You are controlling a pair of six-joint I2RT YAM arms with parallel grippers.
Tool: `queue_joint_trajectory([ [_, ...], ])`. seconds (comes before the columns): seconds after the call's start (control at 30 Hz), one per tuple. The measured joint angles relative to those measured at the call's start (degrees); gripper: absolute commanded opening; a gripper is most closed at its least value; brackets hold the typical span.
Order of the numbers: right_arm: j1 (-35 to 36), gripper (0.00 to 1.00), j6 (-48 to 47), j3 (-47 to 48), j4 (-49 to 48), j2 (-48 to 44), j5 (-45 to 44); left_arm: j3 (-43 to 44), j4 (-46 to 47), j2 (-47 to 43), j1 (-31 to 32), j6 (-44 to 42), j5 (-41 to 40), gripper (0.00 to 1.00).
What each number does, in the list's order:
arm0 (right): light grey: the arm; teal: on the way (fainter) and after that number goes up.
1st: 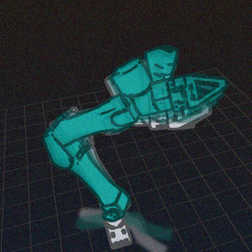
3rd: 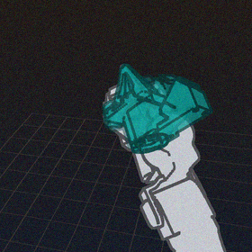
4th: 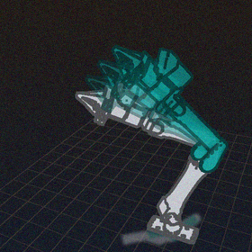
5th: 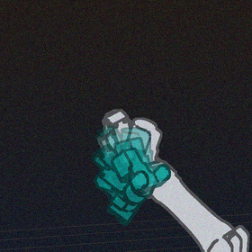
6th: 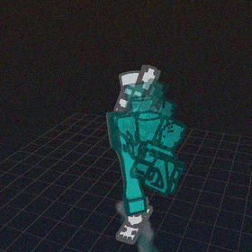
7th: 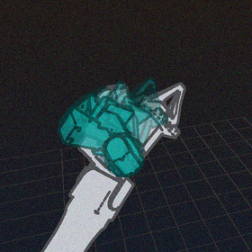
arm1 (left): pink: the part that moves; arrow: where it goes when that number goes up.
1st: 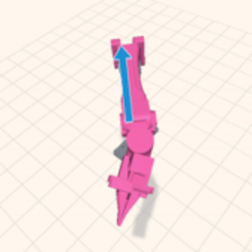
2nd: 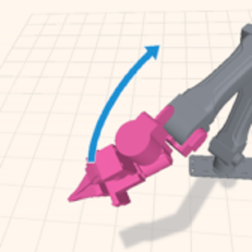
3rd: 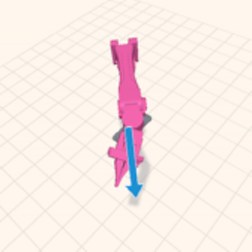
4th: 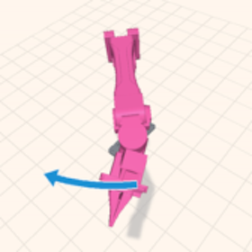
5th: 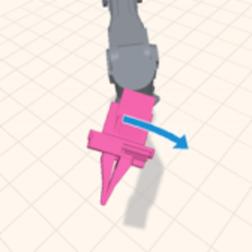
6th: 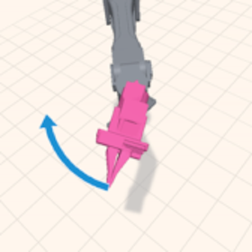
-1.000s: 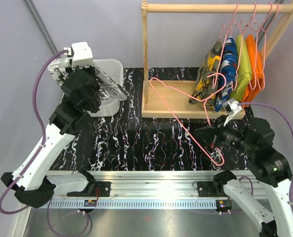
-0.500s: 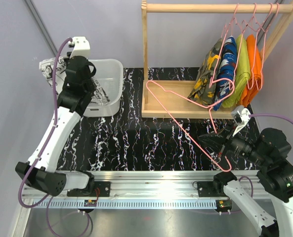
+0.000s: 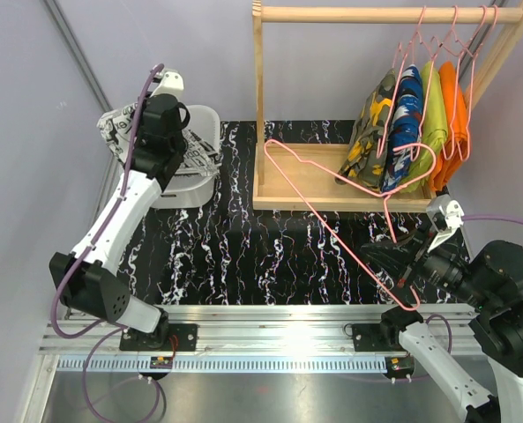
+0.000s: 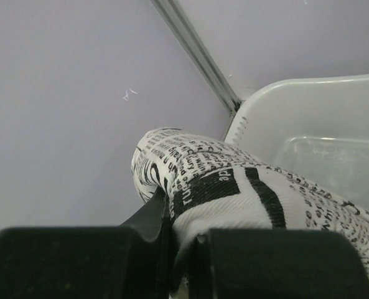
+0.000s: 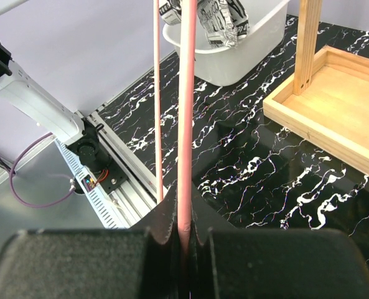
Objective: Remove the trousers from the hanger
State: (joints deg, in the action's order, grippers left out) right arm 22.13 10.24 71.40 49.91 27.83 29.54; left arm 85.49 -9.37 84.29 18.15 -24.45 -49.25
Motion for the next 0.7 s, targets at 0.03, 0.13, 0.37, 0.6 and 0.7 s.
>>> queue_joint_trajectory([
  [0.03, 0.0, 0.00, 0.0, -0.1, 0.0, -0.1, 0.0, 0.3, 0.0, 0.0, -0.1, -0.1, -0.5, 0.00],
  [0.13, 0.0, 0.00, 0.0, -0.3, 0.0, -0.2, 0.0, 1.2, 0.1, -0.6, -0.5, -0.8, -1.6, 0.00],
  [0.37, 0.0, 0.00, 0.0, -0.3, 0.2, -0.2, 0.0, 0.7, 1.9, -5.9, -1.1, -3.6, -4.2, 0.00],
  [0.6, 0.0, 0.00, 0.0, -0.3, 0.7, -0.3, 0.2, -5.5, 10.2, -10.8, -2.2, -8.0, -5.6, 0.00],
  [0.7, 0.0, 0.00, 0.1, -0.3, 0.8, -0.5, 0.3, -5.4, 12.5, -7.3, -3.1, -9.3, -5.8, 0.00],
])
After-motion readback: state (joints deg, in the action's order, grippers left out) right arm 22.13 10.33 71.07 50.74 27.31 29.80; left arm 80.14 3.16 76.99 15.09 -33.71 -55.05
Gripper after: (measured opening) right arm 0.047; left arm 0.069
